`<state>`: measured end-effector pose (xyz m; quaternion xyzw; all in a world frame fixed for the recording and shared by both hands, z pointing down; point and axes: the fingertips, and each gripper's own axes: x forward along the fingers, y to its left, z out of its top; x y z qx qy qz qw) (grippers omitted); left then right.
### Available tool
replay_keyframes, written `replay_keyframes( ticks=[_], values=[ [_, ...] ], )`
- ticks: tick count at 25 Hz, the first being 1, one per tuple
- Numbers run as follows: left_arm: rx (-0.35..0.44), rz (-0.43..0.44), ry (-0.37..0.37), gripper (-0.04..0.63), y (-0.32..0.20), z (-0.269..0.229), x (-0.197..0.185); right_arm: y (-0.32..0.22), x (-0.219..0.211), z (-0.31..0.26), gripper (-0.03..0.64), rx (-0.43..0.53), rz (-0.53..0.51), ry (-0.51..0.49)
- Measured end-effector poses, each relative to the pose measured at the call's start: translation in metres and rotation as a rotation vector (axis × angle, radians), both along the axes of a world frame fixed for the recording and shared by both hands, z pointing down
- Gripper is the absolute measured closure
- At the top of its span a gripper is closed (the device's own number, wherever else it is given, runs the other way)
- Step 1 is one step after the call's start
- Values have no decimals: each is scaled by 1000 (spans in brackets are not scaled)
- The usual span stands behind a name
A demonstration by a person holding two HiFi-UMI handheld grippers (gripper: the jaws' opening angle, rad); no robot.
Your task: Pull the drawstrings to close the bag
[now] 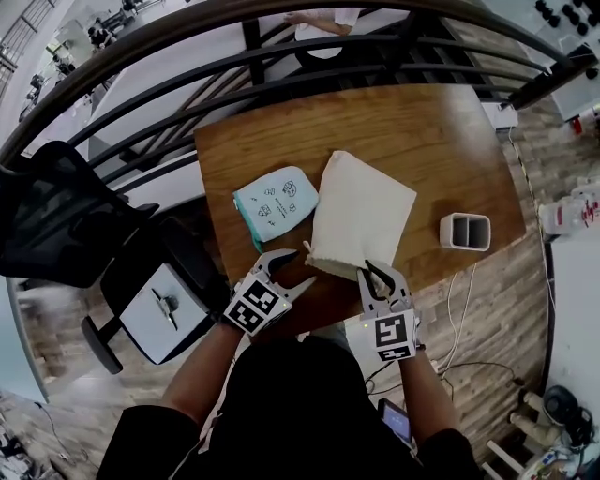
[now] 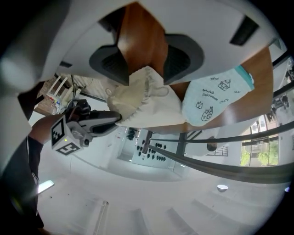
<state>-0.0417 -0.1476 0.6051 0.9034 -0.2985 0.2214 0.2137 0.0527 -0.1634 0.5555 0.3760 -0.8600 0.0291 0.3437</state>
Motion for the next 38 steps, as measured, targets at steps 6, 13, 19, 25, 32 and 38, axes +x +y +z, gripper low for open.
replay_keyframes(
  ticks=[6, 13, 19, 25, 32, 38],
  values=[
    [-46, 74, 41, 353, -11, 11, 10, 6, 1, 2, 588, -6, -10, -9],
    [-141, 172, 150, 355, -4, 9, 27, 5, 10, 11, 588, -22, -28, 14],
    [-137, 118, 109, 527, -3, 11, 21, 2, 16, 15, 588, -44, -29, 10],
    [-138, 45, 94, 555, -2, 8, 11, 0, 16, 18, 586, -50, -38, 10],
    [-104, 15, 89, 557, -6, -5, 1, 12, 16, 31, 486, -103, -53, 18],
    [-112, 12, 93, 557, -5, -9, 1, 25, 47, 42, 448, -136, -2, 26]
  ],
)
